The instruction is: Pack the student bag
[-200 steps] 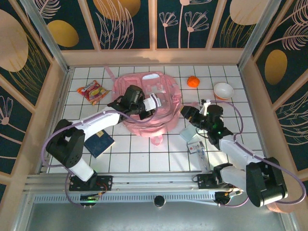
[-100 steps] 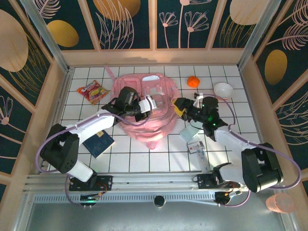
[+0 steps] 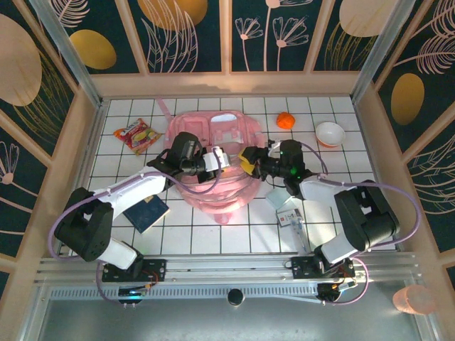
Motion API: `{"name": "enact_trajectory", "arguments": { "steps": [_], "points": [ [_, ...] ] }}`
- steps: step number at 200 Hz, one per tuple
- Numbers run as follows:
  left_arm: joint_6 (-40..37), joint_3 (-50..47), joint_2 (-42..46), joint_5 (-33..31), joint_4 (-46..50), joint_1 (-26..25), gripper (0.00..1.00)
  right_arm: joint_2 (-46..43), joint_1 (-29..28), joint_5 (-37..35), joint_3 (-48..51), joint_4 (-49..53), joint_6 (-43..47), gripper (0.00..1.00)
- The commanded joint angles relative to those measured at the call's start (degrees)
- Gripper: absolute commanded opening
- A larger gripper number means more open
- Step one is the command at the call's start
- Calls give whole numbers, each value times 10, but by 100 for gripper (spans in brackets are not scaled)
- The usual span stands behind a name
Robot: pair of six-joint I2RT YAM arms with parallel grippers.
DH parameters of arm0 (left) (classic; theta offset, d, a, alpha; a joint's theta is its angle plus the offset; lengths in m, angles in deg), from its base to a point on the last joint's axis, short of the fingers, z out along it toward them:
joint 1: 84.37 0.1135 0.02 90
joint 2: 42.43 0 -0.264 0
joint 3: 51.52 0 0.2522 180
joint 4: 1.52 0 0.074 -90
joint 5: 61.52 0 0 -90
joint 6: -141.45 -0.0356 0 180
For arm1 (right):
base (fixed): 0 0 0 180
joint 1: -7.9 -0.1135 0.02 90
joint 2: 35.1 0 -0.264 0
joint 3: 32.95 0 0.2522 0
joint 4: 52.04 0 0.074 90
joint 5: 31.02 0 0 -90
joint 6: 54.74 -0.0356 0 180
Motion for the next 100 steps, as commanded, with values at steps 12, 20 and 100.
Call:
{"name": "enact_trajectory", "arguments": {
  "steps": [12,20,100],
  "points": [
    [-29,-11,28,59,-59,-1,0,19,-15,6,-25,-27,-5,26],
    [-40,-16,31,59,-63,0,1,17,-16,1,-28,-19,1,17],
    [71,-38,58,40,-99,-1,65,-29,-23,-36,-35,18,30,0]
  ]
}}
